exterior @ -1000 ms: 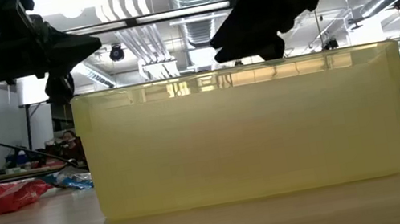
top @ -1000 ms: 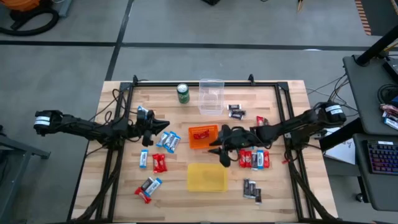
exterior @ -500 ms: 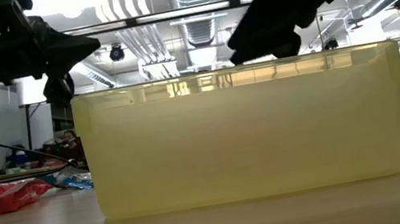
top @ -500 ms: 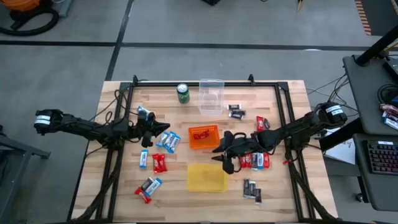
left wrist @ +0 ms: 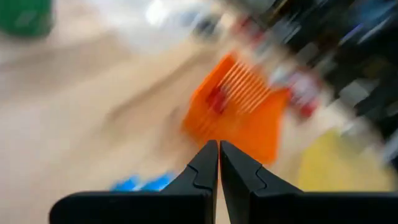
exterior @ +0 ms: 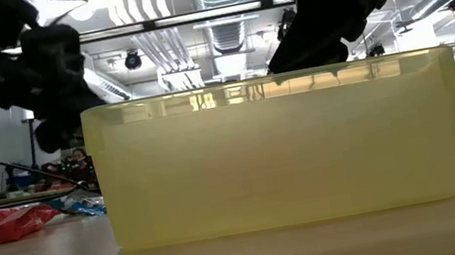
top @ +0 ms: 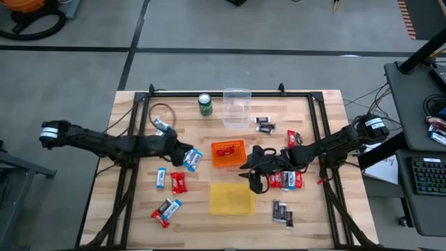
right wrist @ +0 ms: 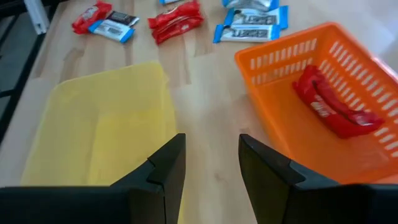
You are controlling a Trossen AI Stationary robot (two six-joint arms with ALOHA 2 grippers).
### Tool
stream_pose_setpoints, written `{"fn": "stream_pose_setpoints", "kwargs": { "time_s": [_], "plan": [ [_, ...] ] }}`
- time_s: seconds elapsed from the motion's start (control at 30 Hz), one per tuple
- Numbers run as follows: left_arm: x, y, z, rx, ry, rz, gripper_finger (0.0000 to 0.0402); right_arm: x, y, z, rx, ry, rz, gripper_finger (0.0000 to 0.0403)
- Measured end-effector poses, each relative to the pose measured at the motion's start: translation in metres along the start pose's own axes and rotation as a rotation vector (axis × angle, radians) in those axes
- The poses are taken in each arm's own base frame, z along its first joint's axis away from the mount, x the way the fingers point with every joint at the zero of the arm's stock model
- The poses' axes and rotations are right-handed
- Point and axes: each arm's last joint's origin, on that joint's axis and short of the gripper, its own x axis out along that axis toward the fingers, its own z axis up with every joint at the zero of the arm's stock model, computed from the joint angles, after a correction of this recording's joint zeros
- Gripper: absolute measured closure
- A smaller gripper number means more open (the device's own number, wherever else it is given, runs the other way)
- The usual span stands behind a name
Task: Sort candy
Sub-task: Put the white candy into the yellow bin
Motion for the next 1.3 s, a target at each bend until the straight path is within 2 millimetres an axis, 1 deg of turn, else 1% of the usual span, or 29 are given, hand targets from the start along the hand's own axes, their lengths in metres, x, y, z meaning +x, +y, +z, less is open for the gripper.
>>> {"fn": "stream_pose_setpoints", "kwargs": {
  "time_s": [0.1, 0.17, 0.27, 0.4, 0.53, 0.73, 0.8, 0.9, 1.03, 1.3],
  "plan": [
    [-0.003, -0.006, 0.008, 0.020, 0.173, 0.179, 0.0402, 0.000, 0.000, 0.000, 0.000, -0.003, -0.011, 0.0266],
    [-0.006, -0.011, 0.015, 0.042, 0.253, 0.257, 0.0402, 0.000, 0.000, 0.000, -0.001, -0.001, -0.012, 0.0266],
    [-0.007, -0.018, 0.022, 0.073, 0.336, 0.324, 0.0402, 0.000, -0.001, -0.001, -0.016, 0.004, -0.014, 0.0266],
    [-0.001, -0.025, 0.024, 0.141, 0.417, 0.329, 0.0390, 0.000, -0.001, -0.001, -0.022, 0.005, -0.014, 0.0266],
    [0.006, -0.027, 0.020, 0.201, 0.523, 0.285, 0.0355, 0.000, -0.001, -0.001, -0.029, 0.006, -0.014, 0.0266],
    [0.015, -0.024, 0.009, 0.328, 0.600, 0.280, 0.0278, 0.000, -0.001, -0.001, -0.031, 0.009, -0.014, 0.0266],
    [0.016, -0.020, 0.004, 0.338, 0.622, 0.293, 0.0255, 0.000, -0.001, -0.001, -0.031, 0.009, -0.014, 0.0266],
    [0.018, -0.015, -0.002, 0.331, 0.635, 0.335, 0.0232, 0.000, -0.001, -0.001, -0.031, 0.010, -0.014, 0.0266],
    [0.021, -0.009, -0.009, 0.325, 0.625, 0.379, 0.0227, 0.000, -0.001, -0.001, -0.031, 0.012, -0.016, 0.0266],
    [0.029, -0.003, -0.018, 0.305, 0.606, 0.373, 0.0253, 0.000, -0.001, -0.002, -0.031, 0.013, -0.017, 0.0266]
  ]
}}
